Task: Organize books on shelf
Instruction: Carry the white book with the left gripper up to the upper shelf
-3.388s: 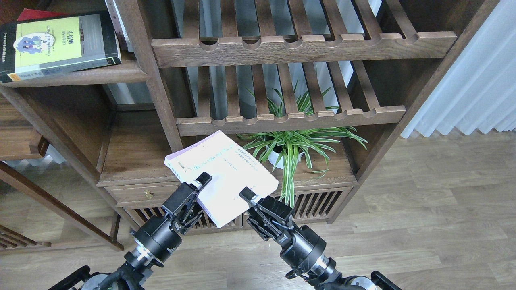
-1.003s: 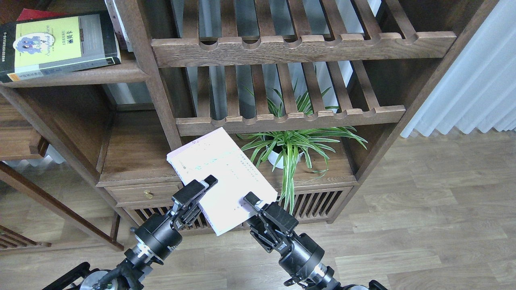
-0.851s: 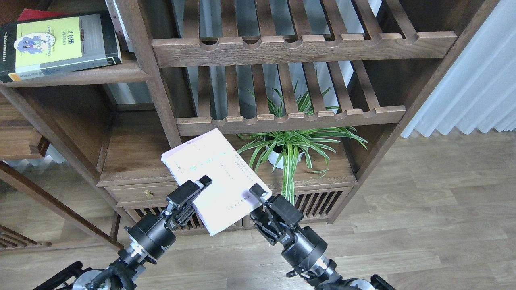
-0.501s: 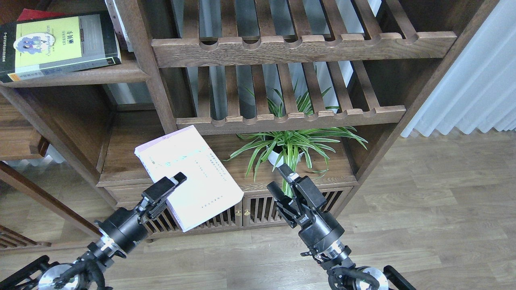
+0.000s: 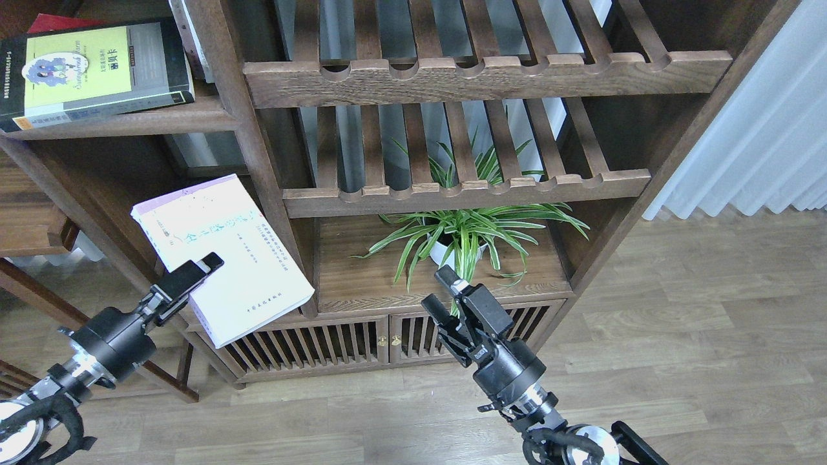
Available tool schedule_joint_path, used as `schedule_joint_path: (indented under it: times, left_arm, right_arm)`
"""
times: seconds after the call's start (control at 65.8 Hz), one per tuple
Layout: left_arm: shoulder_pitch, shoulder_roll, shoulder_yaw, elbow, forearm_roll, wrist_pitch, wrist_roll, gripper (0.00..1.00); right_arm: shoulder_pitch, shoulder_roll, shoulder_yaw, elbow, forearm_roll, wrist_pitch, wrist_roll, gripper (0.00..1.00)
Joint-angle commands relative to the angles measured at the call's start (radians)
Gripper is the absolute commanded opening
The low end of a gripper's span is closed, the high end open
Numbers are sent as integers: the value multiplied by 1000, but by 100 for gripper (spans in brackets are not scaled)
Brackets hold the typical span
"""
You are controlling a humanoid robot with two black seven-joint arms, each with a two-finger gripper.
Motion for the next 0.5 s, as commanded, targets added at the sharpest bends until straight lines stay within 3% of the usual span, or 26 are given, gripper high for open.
schedule_joint_path:
  times: [0.0, 0.486]
  left_arm:
    - [-48, 11, -2, 1, 0, 0, -2, 0]
    - [-225, -41, -3, 1, -18, 0, -34, 1]
  right_arm:
    - [4, 0, -1, 0, 0, 0, 0, 97]
    - [15, 0, -1, 0, 0, 0, 0, 98]
